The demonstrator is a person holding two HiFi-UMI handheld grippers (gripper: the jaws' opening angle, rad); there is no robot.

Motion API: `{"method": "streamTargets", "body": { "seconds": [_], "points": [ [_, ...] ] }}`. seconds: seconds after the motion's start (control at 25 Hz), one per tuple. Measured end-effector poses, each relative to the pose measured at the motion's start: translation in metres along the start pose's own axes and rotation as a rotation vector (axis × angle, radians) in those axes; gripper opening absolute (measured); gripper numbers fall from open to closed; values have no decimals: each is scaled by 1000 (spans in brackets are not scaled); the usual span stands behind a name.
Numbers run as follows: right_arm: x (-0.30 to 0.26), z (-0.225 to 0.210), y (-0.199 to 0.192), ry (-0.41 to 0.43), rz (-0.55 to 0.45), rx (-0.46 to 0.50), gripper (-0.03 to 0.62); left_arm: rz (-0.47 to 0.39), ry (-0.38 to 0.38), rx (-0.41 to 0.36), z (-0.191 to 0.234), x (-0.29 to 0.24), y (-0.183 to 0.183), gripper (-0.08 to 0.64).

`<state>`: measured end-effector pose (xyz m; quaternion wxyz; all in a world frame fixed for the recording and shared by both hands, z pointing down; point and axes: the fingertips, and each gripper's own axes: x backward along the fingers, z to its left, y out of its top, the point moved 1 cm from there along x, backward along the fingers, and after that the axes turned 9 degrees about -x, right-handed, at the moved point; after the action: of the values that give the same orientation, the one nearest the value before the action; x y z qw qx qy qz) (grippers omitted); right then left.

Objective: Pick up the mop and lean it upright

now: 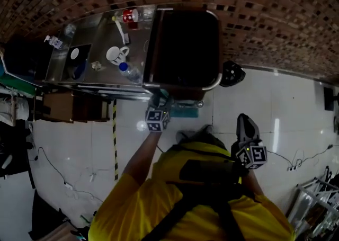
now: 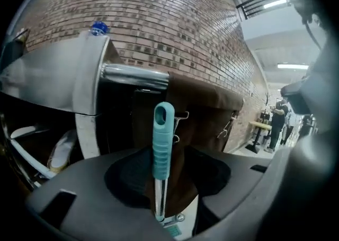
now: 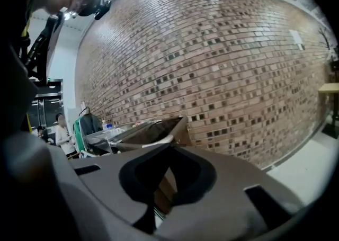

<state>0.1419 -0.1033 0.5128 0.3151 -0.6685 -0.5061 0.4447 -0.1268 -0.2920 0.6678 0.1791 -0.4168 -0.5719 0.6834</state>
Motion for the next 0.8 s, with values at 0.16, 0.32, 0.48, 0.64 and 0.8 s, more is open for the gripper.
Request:
{"method": "streamTargets", "body": {
  "seconds": [0.16,0.32,0.48,0.64,0.8],
  "points": [
    [11,-5,-4,-38,14,-9,8,-3,58,-23,8,-24,-4,176],
    [15,-5,-4,-31,22,3,8,-46,112,-50,12,-31,-1,120],
    [19,-8,-5,-28,25,9,8,-52,137,-73,6,-21,-3,77],
    [15,-13,-7,-16,40,10,8,-52,126,-70,-14,5,-8,77],
    [6,-7,-5,11,39,33,7,-116,150,-50,-22,58,4,77]
  ]
}}
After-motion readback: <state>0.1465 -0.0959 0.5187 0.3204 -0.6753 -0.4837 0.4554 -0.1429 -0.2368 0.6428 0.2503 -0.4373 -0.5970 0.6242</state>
